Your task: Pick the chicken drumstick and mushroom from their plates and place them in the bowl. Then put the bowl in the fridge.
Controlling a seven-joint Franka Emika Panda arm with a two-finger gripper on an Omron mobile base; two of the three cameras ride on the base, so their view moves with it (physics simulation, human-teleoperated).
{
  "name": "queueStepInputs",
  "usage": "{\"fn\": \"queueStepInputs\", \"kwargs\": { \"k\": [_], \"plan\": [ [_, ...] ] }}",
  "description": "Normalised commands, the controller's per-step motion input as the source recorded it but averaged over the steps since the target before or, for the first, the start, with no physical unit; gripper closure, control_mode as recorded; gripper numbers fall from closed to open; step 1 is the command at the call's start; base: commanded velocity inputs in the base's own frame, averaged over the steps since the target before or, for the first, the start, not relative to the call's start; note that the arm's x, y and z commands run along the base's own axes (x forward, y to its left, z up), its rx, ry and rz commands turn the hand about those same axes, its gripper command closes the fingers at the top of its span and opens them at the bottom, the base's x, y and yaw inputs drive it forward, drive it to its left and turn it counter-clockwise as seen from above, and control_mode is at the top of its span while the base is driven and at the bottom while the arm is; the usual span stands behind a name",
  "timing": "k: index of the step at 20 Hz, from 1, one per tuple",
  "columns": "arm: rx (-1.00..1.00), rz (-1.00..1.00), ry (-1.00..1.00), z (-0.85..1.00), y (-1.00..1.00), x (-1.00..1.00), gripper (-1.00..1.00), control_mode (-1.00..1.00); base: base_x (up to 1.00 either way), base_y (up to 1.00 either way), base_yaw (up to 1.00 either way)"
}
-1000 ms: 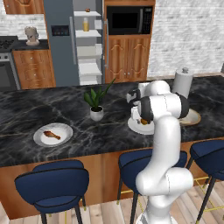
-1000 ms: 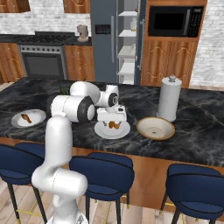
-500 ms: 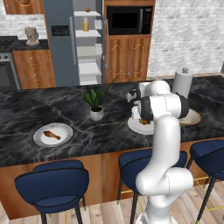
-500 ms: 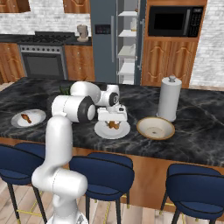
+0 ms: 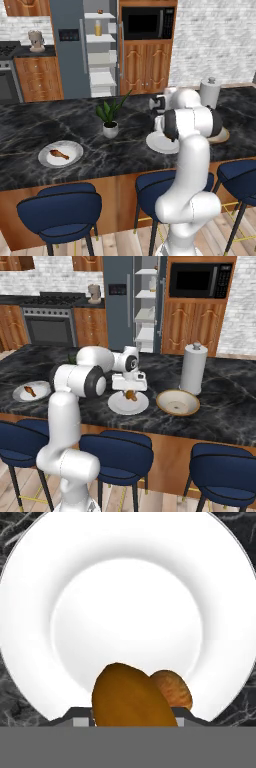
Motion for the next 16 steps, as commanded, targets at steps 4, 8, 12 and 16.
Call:
{"fn": "queueStepInputs", "kwargs": {
  "k": [4, 8, 12, 16],
  "plan": [
    [0.03, 0.03, 0.00, 0.51, -0.22, -0.33, 1.00, -1.00, 0.00, 0.00, 0.00],
    [0.00, 0.03, 0.00, 0.46, -0.28, -0.35, 1.00, -1.00, 0.00, 0.00, 0.00],
    [0.00, 0.00, -0.02, 0.17, -0.47, -0.21, 1.00, -1.00, 0.00, 0.00, 0.00],
    [0.00, 0.00, -0.13, 0.05, -0.62, -0.21, 1.00, -1.00, 0.00, 0.00, 0.00]
  ]
}}
